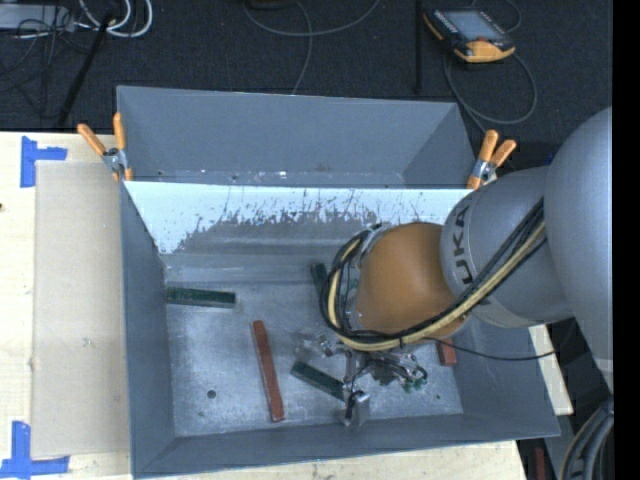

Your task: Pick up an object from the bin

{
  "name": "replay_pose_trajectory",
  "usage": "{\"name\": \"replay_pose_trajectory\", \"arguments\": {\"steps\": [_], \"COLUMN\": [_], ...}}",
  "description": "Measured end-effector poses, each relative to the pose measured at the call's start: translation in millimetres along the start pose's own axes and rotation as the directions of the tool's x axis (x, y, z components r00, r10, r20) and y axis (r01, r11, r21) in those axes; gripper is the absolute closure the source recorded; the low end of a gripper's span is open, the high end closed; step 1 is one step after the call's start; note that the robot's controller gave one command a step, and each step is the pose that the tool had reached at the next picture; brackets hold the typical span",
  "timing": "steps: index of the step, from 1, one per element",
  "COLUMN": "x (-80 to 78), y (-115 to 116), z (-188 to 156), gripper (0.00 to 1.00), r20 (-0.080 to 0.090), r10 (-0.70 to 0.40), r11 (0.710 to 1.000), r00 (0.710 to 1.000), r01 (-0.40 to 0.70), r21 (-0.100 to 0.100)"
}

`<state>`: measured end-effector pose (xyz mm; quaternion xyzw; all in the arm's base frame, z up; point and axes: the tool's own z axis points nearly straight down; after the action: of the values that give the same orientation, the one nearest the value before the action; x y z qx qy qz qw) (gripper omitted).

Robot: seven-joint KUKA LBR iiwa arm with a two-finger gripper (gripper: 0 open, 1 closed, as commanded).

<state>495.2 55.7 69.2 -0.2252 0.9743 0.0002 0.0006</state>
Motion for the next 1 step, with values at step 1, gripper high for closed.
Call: {"name": "replay_pose_trajectory", "arguments": {"steps": [1], "x": [0.4], "y": [0.3], "z": [-0.4], "gripper": [1.00], "r20": [-0.002], "r10": [-0.004], "r11": [1.000], "r00": [1.000], "r01": [0.004], "r21": [0.000]}}
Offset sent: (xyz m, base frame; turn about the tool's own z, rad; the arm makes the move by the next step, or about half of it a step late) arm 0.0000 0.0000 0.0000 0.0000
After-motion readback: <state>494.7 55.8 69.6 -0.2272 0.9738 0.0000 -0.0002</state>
